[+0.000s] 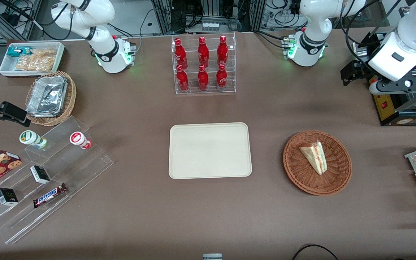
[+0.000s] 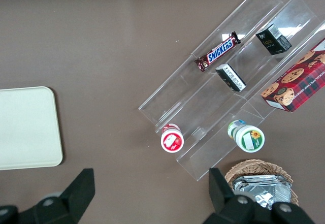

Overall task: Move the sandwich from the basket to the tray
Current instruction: 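Move the left gripper down toward the sandwich in the wicker basket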

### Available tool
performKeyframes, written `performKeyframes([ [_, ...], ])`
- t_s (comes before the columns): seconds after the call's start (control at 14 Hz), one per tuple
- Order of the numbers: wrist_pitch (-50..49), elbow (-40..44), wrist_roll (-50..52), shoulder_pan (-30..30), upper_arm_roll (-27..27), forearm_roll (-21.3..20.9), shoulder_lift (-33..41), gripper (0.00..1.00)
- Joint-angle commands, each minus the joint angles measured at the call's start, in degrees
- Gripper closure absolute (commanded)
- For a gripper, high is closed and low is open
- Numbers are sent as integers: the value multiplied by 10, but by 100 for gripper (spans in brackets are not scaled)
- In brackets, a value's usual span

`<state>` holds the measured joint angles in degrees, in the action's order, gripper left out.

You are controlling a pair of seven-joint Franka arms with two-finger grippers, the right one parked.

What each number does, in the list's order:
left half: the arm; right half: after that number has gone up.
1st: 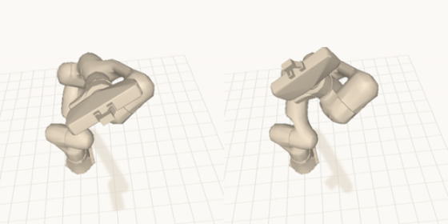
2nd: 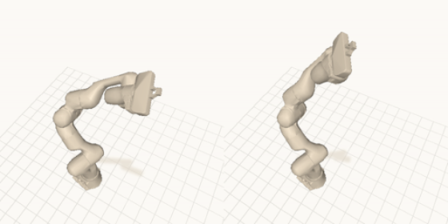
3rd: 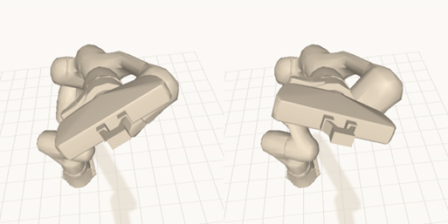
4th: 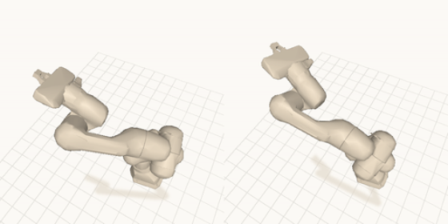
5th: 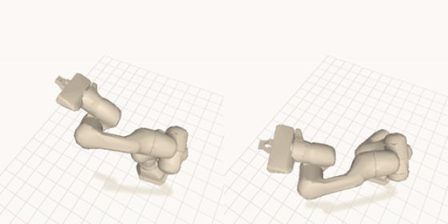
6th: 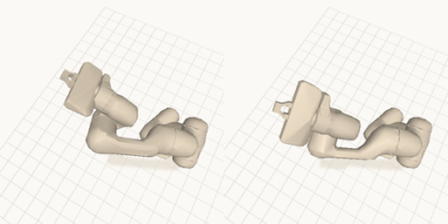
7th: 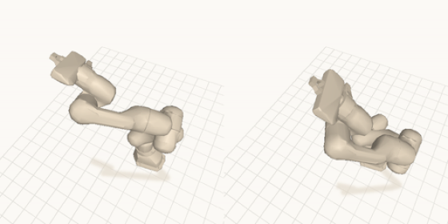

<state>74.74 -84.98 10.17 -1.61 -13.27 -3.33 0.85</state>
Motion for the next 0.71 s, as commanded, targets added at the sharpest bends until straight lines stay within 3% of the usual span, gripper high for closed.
performKeyframes([
  [0.0, -7, 14, -9, -11, -10, -3, -5, 0],
  [0.36, 9, -43, -2, -10, 11, -11, -11, 0],
  [0.64, 136, -161, 0, -9, 54, -6, -27, 0],
])
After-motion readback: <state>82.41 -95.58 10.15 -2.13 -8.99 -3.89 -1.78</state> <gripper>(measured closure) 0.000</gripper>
